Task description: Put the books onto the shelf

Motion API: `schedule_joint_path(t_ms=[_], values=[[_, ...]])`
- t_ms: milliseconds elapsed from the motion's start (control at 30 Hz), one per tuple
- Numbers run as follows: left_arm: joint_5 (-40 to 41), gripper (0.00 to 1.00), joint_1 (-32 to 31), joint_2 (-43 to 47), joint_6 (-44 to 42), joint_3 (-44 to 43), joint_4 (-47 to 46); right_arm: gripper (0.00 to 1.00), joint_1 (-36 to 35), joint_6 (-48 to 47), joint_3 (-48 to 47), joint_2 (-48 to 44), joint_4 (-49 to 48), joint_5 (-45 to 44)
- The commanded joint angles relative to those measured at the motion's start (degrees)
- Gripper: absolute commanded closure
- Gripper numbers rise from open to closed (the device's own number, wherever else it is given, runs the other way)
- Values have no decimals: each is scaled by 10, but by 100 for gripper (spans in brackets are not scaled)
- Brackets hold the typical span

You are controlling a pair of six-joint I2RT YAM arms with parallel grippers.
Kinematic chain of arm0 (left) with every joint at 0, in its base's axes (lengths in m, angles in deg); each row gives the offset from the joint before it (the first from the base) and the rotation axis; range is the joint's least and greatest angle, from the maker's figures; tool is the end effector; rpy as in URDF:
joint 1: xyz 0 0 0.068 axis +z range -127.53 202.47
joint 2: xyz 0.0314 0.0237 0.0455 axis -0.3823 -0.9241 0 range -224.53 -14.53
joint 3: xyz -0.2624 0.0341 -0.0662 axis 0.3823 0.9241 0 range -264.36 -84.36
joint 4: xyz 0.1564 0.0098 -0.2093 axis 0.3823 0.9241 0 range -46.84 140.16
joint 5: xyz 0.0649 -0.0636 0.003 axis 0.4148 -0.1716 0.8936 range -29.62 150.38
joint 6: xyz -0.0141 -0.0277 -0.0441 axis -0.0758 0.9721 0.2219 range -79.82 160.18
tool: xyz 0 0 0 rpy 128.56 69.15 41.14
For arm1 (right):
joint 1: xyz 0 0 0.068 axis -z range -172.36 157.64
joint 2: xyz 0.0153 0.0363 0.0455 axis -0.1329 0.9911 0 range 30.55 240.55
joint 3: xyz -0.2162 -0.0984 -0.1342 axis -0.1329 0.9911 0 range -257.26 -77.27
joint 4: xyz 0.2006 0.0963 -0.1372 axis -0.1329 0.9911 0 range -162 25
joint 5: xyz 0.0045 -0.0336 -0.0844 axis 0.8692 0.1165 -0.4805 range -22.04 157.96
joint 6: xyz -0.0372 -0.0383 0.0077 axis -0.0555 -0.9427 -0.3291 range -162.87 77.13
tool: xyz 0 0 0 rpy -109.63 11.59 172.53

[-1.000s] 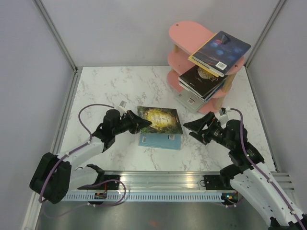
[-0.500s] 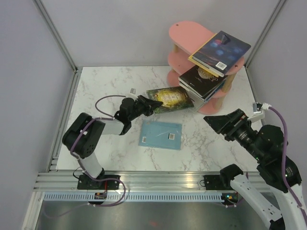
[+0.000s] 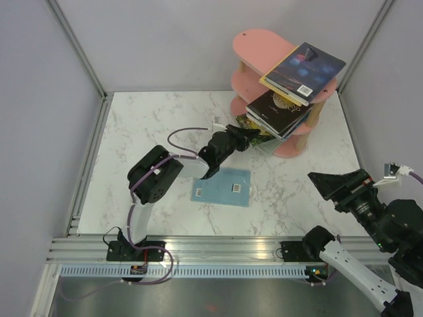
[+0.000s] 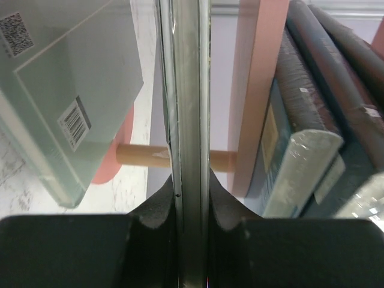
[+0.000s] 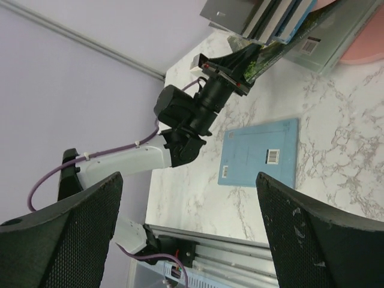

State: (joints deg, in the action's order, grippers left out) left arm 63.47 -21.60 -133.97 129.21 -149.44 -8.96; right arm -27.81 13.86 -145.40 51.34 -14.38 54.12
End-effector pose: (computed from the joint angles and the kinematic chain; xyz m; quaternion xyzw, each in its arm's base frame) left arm 0.3251 -0.3121 0.1749 -0.2928 0.6586 -0.6279 0.2935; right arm 0.0065 -0.0058 0.4087 0.2166 0.7346 0.3943 0.5079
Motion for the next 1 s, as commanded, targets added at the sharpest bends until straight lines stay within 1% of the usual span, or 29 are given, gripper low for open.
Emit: schedule_joint_path(t_ms=[0,67,133,267,400,500,567,700,833,867,933,967], values=[[144,98,-15,-13,18,-77,18,6,-49,80,-17,-61,61,-131],[183,98,-24,-33,24,-106,36,6,-78,105,-15,-99,78,-168],[204,98,-32,-54,28,-132,47,8,-94,128,-14,-118,87,-181],[240,98,-39,-86,39,-176,89,9,-98,131,-32,-128,111,-189],[236,98,-47,-125,50,-216,88,8,-100,117,-53,-104,124,-188],[224,98,-58,-133,33,-235,108,8,-108,121,-51,-105,132,-195],[226,98,-63,-128,25,-234,126,9,-114,130,-47,-114,137,-204],[221,97,-70,-118,23,-218,129,9,-128,144,-37,-127,144,-215],[210,89,-71,-100,22,-221,177,9,-135,144,-39,-129,149,-222],[206,81,-70,-99,24,-222,184,9,-136,145,-40,-129,149,-226],[201,72,-71,-94,21,-221,190,9,-139,147,-40,-131,151,-228],[201,59,-71,-91,23,-221,199,9,-140,147,-39,-132,150,-228]])
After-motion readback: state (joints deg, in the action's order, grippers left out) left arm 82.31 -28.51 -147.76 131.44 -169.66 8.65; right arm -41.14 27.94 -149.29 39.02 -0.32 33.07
